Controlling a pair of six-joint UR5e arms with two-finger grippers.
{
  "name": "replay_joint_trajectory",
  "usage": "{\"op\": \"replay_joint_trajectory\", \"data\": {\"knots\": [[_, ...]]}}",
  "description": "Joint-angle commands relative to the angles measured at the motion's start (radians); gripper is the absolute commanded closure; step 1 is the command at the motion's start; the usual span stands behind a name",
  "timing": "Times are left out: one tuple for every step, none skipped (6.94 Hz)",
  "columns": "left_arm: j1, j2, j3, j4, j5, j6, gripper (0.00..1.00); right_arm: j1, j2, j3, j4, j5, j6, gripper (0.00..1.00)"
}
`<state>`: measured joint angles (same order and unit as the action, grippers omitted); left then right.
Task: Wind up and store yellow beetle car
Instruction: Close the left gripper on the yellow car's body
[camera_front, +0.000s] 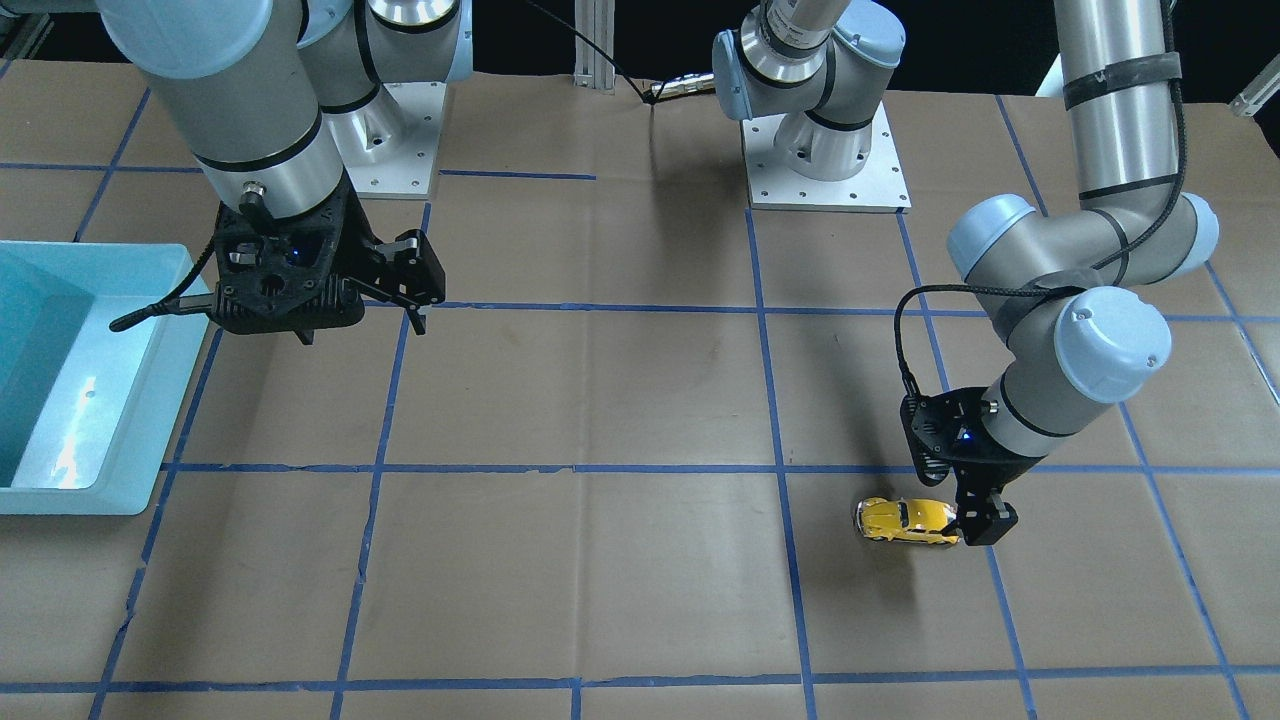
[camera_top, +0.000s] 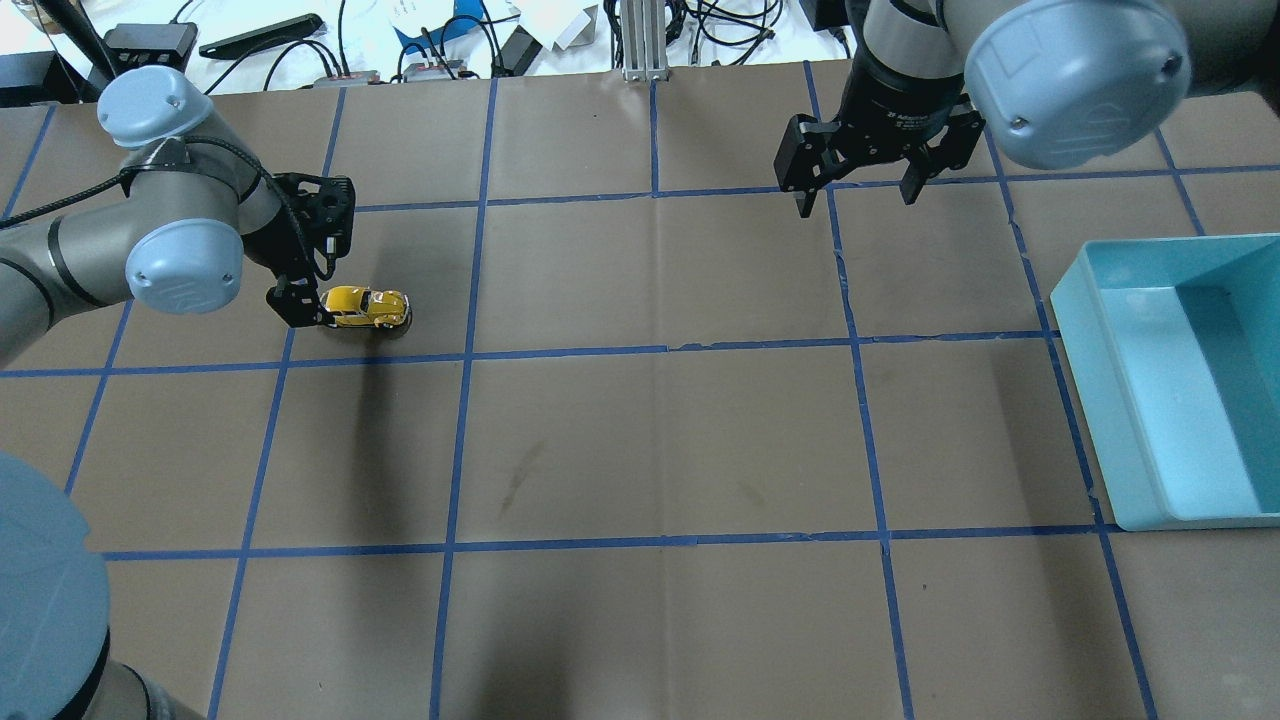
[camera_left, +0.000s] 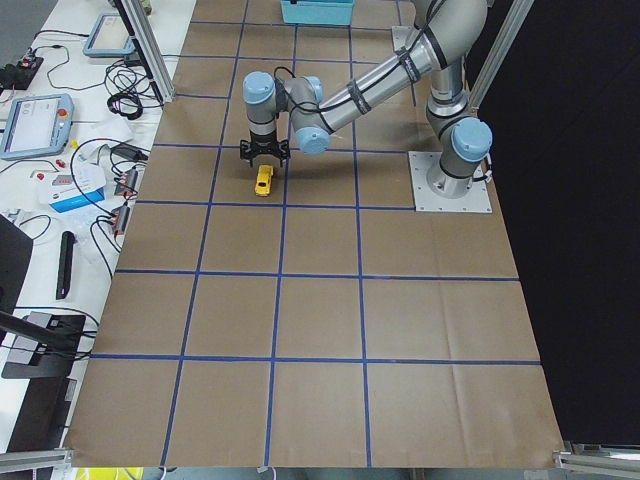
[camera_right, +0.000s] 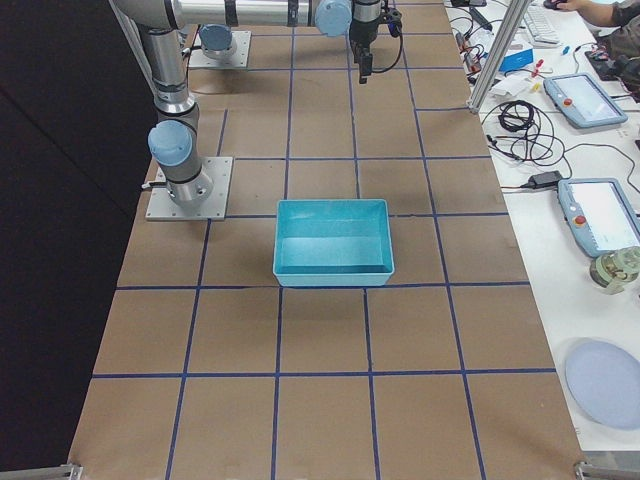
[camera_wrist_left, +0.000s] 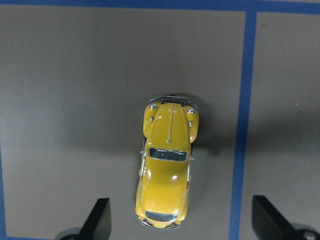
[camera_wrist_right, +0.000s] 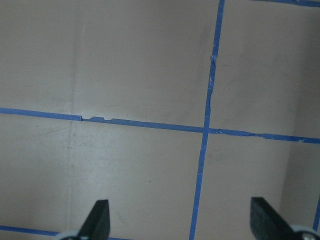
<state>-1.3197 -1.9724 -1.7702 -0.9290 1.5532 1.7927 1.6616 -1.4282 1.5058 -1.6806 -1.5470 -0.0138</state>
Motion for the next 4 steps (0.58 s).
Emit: {"op": "replay_joint_trajectory", "data": {"knots": [[0.002,-0.042,0.0,0.021,-0.002,0.066,0.02,-0.006,0.0,0.001,0.004,0.007,0.0,0.0],[0.002,-0.046,0.006,0.016,0.004,0.065,0.02,-0.006,0.0,0.002,0.004,0.007,0.0,0.0],[0.002,-0.052,0.008,0.016,0.01,0.063,0.02,-0.006,0.0,0.011,-0.001,0.007,0.0,0.0],[0.002,-0.06,0.008,0.019,0.005,0.062,0.02,-0.006,-0.001,0.016,-0.002,0.005,0.0,0.0]]}}
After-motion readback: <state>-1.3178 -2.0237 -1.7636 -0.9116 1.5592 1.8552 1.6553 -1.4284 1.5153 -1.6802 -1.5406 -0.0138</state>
